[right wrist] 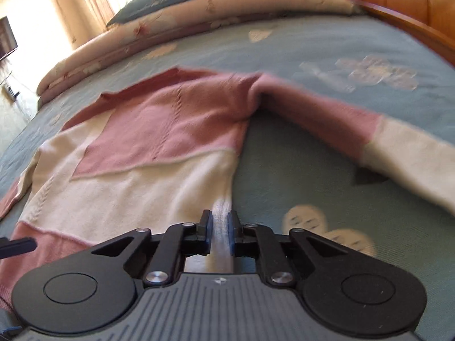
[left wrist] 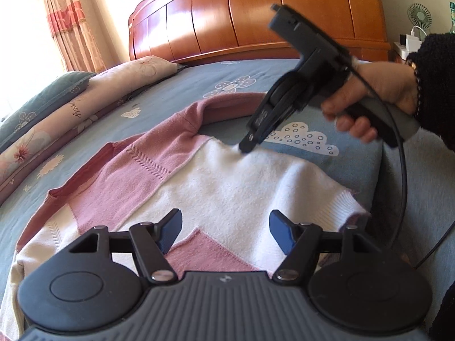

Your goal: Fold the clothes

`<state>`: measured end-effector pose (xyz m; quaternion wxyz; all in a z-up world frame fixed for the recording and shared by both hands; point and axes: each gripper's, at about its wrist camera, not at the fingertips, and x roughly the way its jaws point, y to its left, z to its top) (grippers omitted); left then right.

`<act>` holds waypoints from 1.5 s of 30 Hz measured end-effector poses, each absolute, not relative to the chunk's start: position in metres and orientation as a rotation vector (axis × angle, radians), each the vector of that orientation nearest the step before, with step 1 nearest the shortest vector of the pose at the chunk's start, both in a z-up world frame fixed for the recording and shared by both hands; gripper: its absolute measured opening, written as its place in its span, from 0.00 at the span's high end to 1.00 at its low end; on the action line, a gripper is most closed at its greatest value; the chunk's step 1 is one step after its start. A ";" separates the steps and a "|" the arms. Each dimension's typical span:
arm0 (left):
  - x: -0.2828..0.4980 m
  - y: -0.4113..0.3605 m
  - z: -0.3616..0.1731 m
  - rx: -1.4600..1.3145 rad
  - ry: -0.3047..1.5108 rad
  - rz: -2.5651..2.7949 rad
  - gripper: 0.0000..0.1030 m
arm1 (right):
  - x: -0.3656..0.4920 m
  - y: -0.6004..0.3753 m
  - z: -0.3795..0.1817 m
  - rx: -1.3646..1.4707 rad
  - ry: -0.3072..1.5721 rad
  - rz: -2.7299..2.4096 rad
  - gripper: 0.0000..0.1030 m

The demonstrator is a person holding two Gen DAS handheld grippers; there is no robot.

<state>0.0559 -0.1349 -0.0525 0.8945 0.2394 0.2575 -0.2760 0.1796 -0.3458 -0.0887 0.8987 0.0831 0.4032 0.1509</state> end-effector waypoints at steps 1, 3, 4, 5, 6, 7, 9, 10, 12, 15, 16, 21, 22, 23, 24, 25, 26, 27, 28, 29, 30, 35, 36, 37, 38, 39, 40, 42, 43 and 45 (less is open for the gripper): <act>0.056 -0.133 -0.052 0.492 0.535 -0.570 0.33 | 0.179 -0.353 -0.085 0.198 0.833 0.318 0.88; 0.055 -0.130 -0.053 0.482 0.543 -0.566 0.33 | 0.178 -0.363 -0.084 0.223 0.839 0.270 0.91; 0.056 -0.130 -0.053 0.482 0.549 -0.561 0.33 | 0.177 -0.367 -0.083 0.238 0.842 0.249 0.88; 0.055 -0.130 -0.053 0.486 0.550 -0.552 0.33 | 0.171 -0.370 -0.084 0.268 0.852 0.257 0.84; 0.054 -0.130 -0.053 0.491 0.545 -0.544 0.33 | 0.166 -0.372 -0.085 0.299 0.861 0.265 0.82; 0.053 -0.130 -0.052 0.492 0.541 -0.542 0.33 | 0.160 -0.375 -0.085 0.330 0.871 0.274 0.82; 0.050 -0.129 -0.051 0.489 0.537 -0.546 0.33 | 0.149 -0.380 -0.087 0.391 0.890 0.290 0.79; 0.049 -0.128 -0.050 0.490 0.535 -0.546 0.33 | 0.143 -0.382 -0.087 0.422 0.899 0.298 0.78; 0.046 -0.127 -0.049 0.494 0.531 -0.545 0.33 | 0.130 -0.386 -0.090 0.473 0.926 0.314 0.72; 0.041 -0.126 -0.047 0.502 0.525 -0.540 0.33 | 0.109 -0.386 -0.097 0.483 0.978 0.322 0.66; 0.039 -0.125 -0.047 0.505 0.523 -0.539 0.33 | 0.102 -0.386 -0.099 0.481 0.993 0.321 0.66; 0.031 -0.123 -0.043 0.515 0.516 -0.527 0.33 | 0.075 -0.390 -0.113 0.550 1.040 0.342 0.62; 0.030 -0.122 -0.042 0.516 0.516 -0.523 0.33 | 0.071 -0.390 -0.114 0.570 1.035 0.349 0.61; 0.029 -0.122 -0.041 0.517 0.516 -0.520 0.33 | 0.069 -0.388 -0.115 0.582 1.036 0.354 0.61; 0.027 -0.121 -0.041 0.518 0.515 -0.517 0.33 | 0.066 -0.385 -0.115 0.587 1.034 0.355 0.61; 0.027 -0.121 -0.040 0.520 0.515 -0.515 0.33 | 0.065 -0.381 -0.116 0.578 1.037 0.362 0.61; 0.026 -0.120 -0.040 0.523 0.514 -0.512 0.33 | 0.063 -0.376 -0.116 0.554 1.027 0.358 0.61; 0.025 -0.120 -0.039 0.526 0.511 -0.510 0.33 | 0.061 -0.373 -0.115 0.527 1.011 0.355 0.61; 0.024 -0.120 -0.038 0.528 0.509 -0.507 0.33 | 0.059 -0.370 -0.114 0.503 0.995 0.351 0.64; 0.022 -0.119 -0.038 0.528 0.508 -0.505 0.33 | 0.058 -0.370 -0.113 0.488 0.984 0.341 0.72; 0.021 -0.119 -0.037 0.532 0.506 -0.504 0.33 | 0.058 -0.371 -0.112 0.471 0.975 0.323 0.87; 0.017 -0.117 -0.036 0.548 0.504 -0.498 0.33 | 0.056 -0.381 -0.095 0.463 0.919 0.347 0.89; 0.017 -0.116 -0.037 0.550 0.507 -0.497 0.32 | 0.056 -0.384 -0.090 0.461 0.906 0.353 0.89; 0.016 -0.115 -0.037 0.552 0.507 -0.494 0.32 | 0.056 -0.386 -0.086 0.460 0.895 0.357 0.89; 0.016 -0.114 -0.037 0.554 0.508 -0.490 0.32 | 0.058 -0.387 -0.086 0.450 0.911 0.342 0.89; 0.016 -0.114 -0.038 0.554 0.510 -0.489 0.33 | 0.060 -0.388 -0.086 0.439 0.928 0.326 0.89; 0.015 -0.113 -0.038 0.554 0.512 -0.488 0.33 | 0.061 -0.389 -0.087 0.429 0.944 0.311 0.88; 0.015 -0.111 -0.038 0.558 0.515 -0.487 0.32 | 0.065 -0.391 -0.088 0.409 0.976 0.280 0.82; 0.015 -0.111 -0.039 0.565 0.517 -0.485 0.32 | 0.067 -0.392 -0.088 0.398 0.992 0.265 0.81; 0.015 -0.109 -0.040 0.578 0.522 -0.481 0.32 | 0.067 -0.393 -0.087 0.390 0.993 0.253 0.79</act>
